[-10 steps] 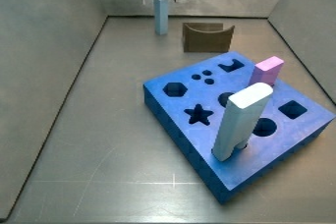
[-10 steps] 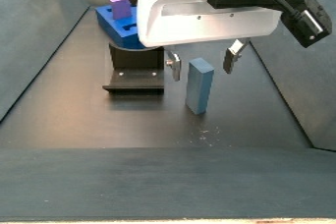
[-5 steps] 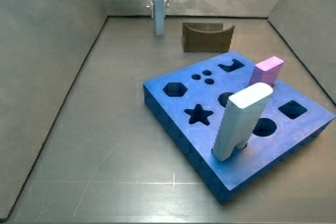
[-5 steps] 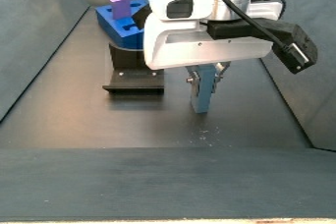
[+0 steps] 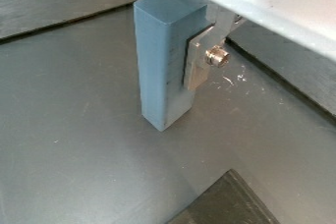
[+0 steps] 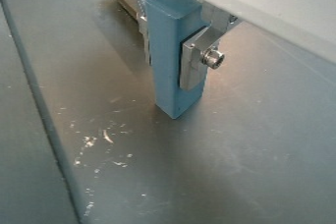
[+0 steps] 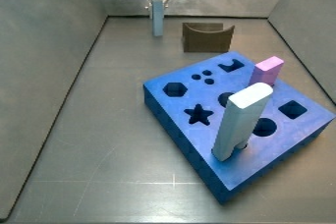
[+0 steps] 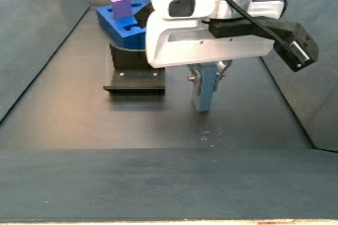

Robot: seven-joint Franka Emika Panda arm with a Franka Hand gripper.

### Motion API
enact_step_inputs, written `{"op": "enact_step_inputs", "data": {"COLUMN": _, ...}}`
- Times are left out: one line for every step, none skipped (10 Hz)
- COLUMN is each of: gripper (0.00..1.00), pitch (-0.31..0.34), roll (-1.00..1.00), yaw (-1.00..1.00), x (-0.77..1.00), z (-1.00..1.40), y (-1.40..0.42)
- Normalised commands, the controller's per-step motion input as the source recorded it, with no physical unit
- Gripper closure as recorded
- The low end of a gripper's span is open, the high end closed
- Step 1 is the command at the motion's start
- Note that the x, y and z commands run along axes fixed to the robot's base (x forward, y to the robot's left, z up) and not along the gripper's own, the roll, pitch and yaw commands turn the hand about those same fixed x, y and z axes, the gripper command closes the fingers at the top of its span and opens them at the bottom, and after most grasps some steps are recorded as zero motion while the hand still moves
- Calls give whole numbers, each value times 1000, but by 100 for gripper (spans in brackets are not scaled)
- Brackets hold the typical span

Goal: Pick up the rectangle object. Move to above the board. Insert the rectangle object.
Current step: Pick up the rectangle object, then move to above the board.

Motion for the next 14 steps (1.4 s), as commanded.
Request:
{"op": "enact_step_inputs", "data": {"gripper": 100, "pitch": 0, "roll": 0, "yaw": 0, "x": 0, "z": 0, "y": 0}}
{"op": "enact_step_inputs", "data": {"gripper": 100, "pitch": 0, "roll": 0, "yaw": 0, "x": 0, "z": 0, "y": 0}}
{"op": "enact_step_inputs", "data": {"gripper": 100, "pitch": 0, "roll": 0, "yaw": 0, "x": 0, "z": 0, "y": 0}}
{"op": "enact_step_inputs", "data": {"gripper": 100, "pitch": 0, "roll": 0, "yaw": 0, "x": 0, "z": 0, "y": 0}}
{"op": "enact_step_inputs", "data": {"gripper": 100, "pitch": 0, "roll": 0, "yaw": 0, "x": 0, "z": 0, "y": 0}}
{"op": "enact_step_inputs", "data": {"gripper": 100, "pitch": 0, "roll": 0, "yaw": 0, "x": 0, "z": 0, "y": 0}}
{"op": "enact_step_inputs", "data": {"gripper": 100, "pitch": -474, "roll": 46, "yaw": 158, "x": 288, "z": 1000, "y": -312}}
{"op": "enact_step_inputs", "data": {"gripper": 100, "pitch": -366, "roll": 84, "yaw": 229, "x": 298, "z": 1000, "y": -270}}
{"op": "enact_step_inputs", "data": {"gripper": 100, "pitch": -236, "roll": 95, "yaw": 198, "x": 271, "z": 1000, "y": -244}}
{"op": "enact_step_inputs", "data": {"gripper": 100, "pitch": -105, "roll": 104, "yaw": 145, "x": 252, "z": 1000, "y": -229}}
{"op": "enact_step_inputs", "data": {"gripper": 100, "pitch": 29, "roll": 120, "yaw": 98, "x": 236, "z": 1000, "y": -219}}
{"op": "enact_step_inputs", "data": {"gripper": 100, "pitch": 98, "roll": 140, "yaw": 78, "x": 225, "z": 1000, "y": -206}}
{"op": "enact_step_inputs", "data": {"gripper": 100, "pitch": 136, "roll": 152, "yaw": 70, "x": 217, "z": 1000, "y": -197}}
{"op": "enact_step_inputs", "data": {"gripper": 100, "pitch": 190, "roll": 193, "yaw": 63, "x": 190, "z": 1000, "y": -175}}
